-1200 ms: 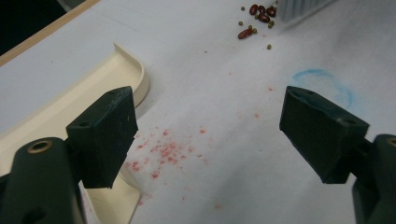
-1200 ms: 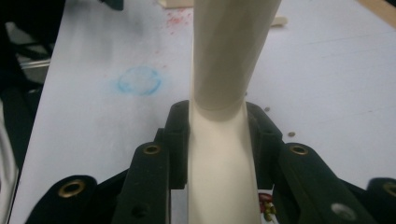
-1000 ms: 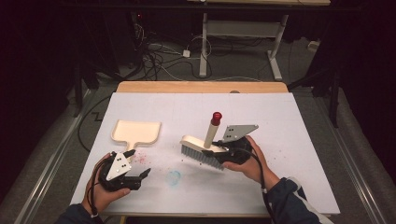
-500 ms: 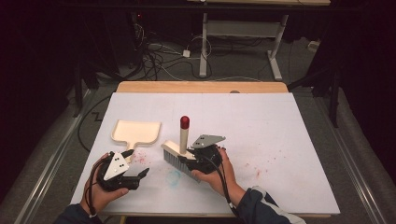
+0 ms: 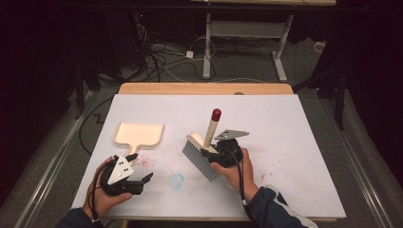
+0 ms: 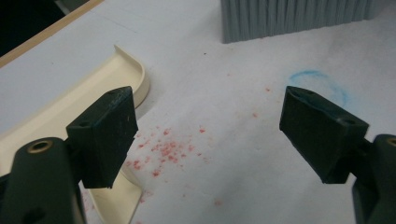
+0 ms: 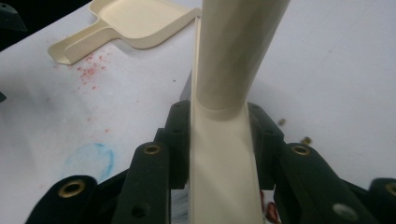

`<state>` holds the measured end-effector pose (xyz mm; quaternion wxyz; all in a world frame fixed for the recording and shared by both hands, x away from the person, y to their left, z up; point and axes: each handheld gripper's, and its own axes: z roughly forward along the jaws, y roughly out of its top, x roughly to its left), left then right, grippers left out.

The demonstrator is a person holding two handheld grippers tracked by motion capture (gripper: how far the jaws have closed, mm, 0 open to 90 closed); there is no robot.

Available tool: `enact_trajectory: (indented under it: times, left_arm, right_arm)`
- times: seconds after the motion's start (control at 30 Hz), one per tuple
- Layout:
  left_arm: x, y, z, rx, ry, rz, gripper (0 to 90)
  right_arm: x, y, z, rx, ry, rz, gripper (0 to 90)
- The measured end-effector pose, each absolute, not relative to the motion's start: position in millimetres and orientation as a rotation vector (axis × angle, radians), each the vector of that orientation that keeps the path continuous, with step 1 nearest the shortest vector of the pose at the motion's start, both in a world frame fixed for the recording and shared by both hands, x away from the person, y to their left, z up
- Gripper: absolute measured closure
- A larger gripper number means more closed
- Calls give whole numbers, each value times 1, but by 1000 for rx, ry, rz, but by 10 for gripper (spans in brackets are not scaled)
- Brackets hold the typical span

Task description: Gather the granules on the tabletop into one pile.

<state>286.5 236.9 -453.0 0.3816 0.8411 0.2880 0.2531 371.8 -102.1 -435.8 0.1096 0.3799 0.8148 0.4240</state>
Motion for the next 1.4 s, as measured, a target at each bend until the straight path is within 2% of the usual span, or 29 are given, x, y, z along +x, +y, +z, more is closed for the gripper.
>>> enact_trajectory:
  times: [0.27,0.5,0.77,0.93,1.17,1.4]
  left_arm:
    - [287,236,-453,2153,727,640,182]
    - [287,237,-452,2152,726,645,182]
    - [289,238,-452,2145,741,653,182]
    - [292,237,-452,2151,740,655,182]
    - [294,236,-453,2156,740,652,182]
    - [295,236,-456,2174,734,643,182]
  right_arm:
    - [368,-119,-423,1080,2380,1236,677]
    - [361,-140,-399,958,2343,1290,676]
    - [377,-171,-382,800,2256,1207,677]
    - [406,-175,-389,703,2279,1104,677]
    - [445,-153,-410,567,2339,1083,677]
    - [455,-128,-425,483,2365,1128,677]
